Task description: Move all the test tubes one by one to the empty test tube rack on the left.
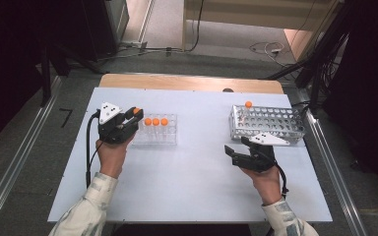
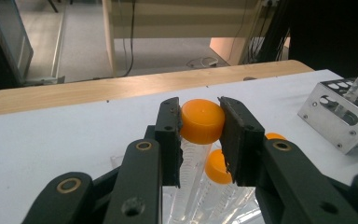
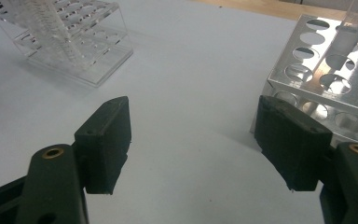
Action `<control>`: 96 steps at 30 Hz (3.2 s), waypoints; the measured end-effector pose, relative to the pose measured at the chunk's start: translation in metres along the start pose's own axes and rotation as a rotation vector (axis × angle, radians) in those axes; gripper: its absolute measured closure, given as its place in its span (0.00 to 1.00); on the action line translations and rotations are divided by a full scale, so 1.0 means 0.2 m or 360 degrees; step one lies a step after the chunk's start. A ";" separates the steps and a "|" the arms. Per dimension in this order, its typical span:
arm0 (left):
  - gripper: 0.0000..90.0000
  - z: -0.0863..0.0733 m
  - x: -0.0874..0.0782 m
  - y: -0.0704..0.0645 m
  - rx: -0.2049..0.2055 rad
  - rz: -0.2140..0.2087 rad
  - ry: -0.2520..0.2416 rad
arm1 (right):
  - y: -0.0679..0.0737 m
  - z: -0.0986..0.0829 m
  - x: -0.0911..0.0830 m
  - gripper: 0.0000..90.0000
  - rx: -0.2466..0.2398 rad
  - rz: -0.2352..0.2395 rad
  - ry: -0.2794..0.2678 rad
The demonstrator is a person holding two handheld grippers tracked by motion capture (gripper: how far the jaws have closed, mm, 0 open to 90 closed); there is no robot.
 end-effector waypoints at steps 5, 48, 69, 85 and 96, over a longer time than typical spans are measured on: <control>0.77 -0.03 0.01 0.00 0.0008 0.0004 0.0013 | 0.01 0.00 0.00 0.29 -0.0003 0.0000 0.0003; 0.31 -0.29 -0.19 -0.09 -0.0076 -0.0080 0.0070 | -0.17 0.08 0.10 0.33 0.0140 -0.0282 -0.0057; 0.31 -0.31 -0.20 -0.10 -0.0079 -0.0111 0.0085 | -0.40 0.26 0.31 0.59 0.0203 -0.0507 -0.0022; 0.31 -0.31 -0.19 -0.09 -0.0085 -0.0116 0.0089 | -0.44 0.26 0.39 0.76 0.0226 -0.0510 -0.0011; 0.31 -0.31 -0.20 -0.10 -0.0088 -0.0115 0.0087 | -0.45 0.29 0.34 0.79 0.0223 -0.0507 -0.0050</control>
Point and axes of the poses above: each handheld gripper's, and its own axes: x roughly forward along the jaws, z roughly out of its top, y roughly to its left, the point moved 4 cm from there along x, roughly forward along the jaws, and after that the axes turned 2 degrees about -z, right-handed, at the moved point
